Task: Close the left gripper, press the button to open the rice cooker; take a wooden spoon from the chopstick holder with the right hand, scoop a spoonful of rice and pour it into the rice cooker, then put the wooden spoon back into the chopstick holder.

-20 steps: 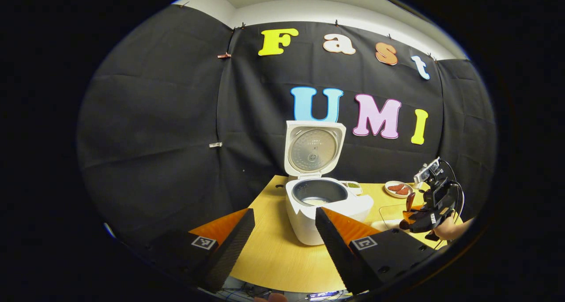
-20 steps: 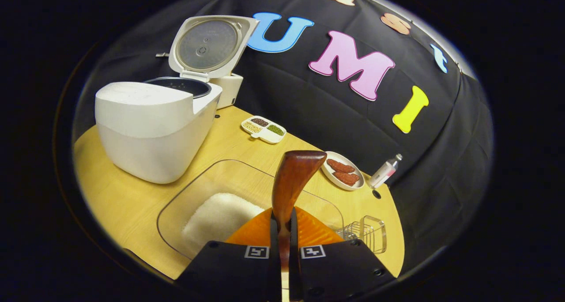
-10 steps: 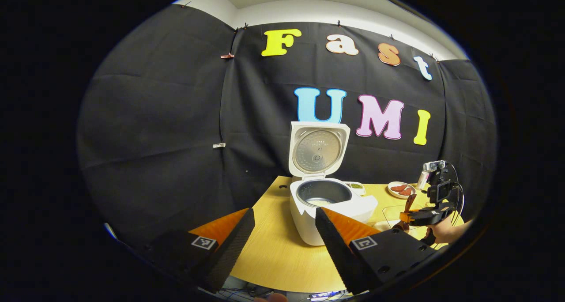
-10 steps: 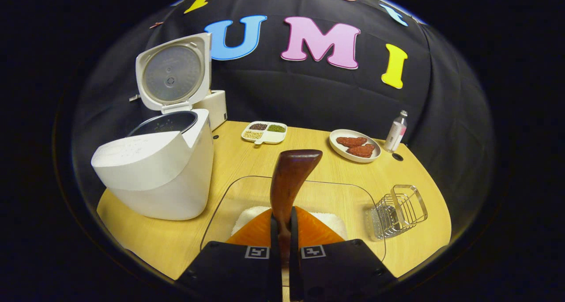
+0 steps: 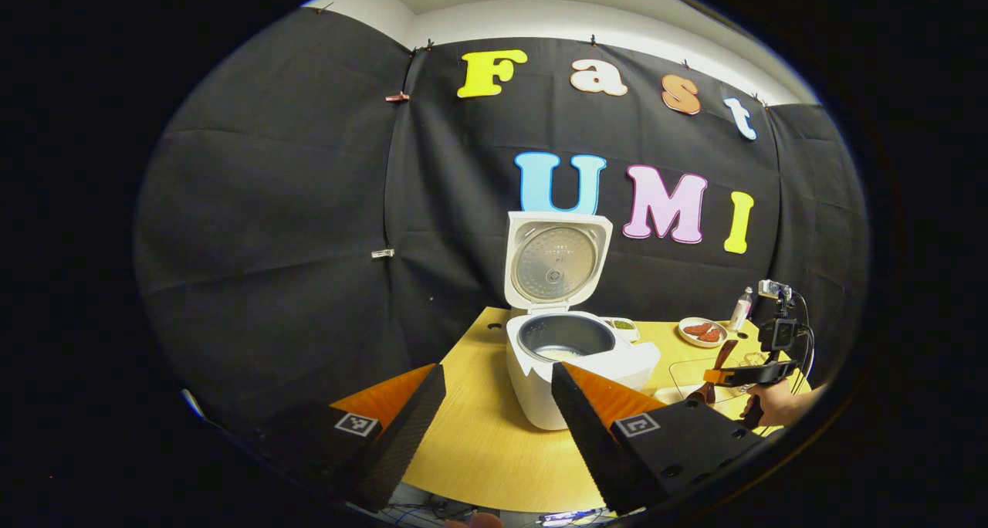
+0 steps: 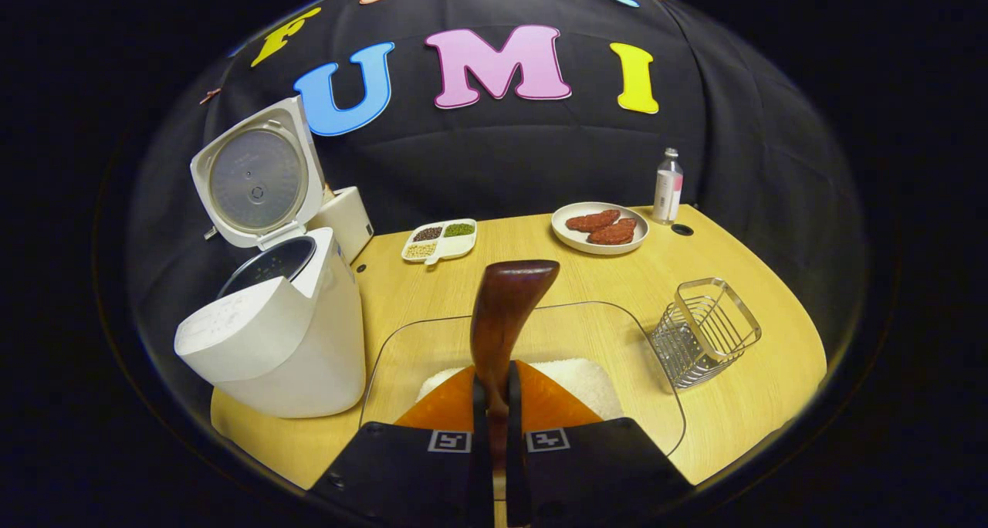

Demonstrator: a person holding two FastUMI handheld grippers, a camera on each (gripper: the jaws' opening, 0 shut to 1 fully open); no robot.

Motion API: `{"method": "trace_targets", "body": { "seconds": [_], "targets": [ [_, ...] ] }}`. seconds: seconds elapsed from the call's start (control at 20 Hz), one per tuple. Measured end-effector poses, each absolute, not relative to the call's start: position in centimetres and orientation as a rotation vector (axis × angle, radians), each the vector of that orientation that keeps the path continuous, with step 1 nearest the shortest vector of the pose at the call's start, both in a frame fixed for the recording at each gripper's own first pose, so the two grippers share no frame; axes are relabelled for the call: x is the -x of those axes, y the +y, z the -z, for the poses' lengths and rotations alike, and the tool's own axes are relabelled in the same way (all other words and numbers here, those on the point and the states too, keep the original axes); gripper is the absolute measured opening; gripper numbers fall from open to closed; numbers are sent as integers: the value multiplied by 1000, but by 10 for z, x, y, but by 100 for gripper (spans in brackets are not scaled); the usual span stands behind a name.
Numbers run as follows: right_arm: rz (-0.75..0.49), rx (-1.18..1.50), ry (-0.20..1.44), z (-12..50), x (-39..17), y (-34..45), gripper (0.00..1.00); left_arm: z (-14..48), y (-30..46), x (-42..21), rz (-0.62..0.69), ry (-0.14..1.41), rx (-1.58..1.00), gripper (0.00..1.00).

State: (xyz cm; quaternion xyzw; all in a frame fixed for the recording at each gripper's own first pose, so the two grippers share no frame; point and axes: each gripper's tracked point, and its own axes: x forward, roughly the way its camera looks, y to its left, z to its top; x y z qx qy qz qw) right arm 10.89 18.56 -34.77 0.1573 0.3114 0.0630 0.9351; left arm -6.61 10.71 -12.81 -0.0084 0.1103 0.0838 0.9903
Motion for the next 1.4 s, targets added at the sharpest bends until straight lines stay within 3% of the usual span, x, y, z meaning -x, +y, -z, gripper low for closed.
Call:
{"method": "trace_targets", "body": {
  "seconds": [0.65,1.4],
  "targets": [
    [-40,-803,655,348,-104,150,11,125,103,71,-165,213,25,95],
    [17,-965,566,310,-117,108,11,111,100,75,-151,183,37,95]
  ]
}}
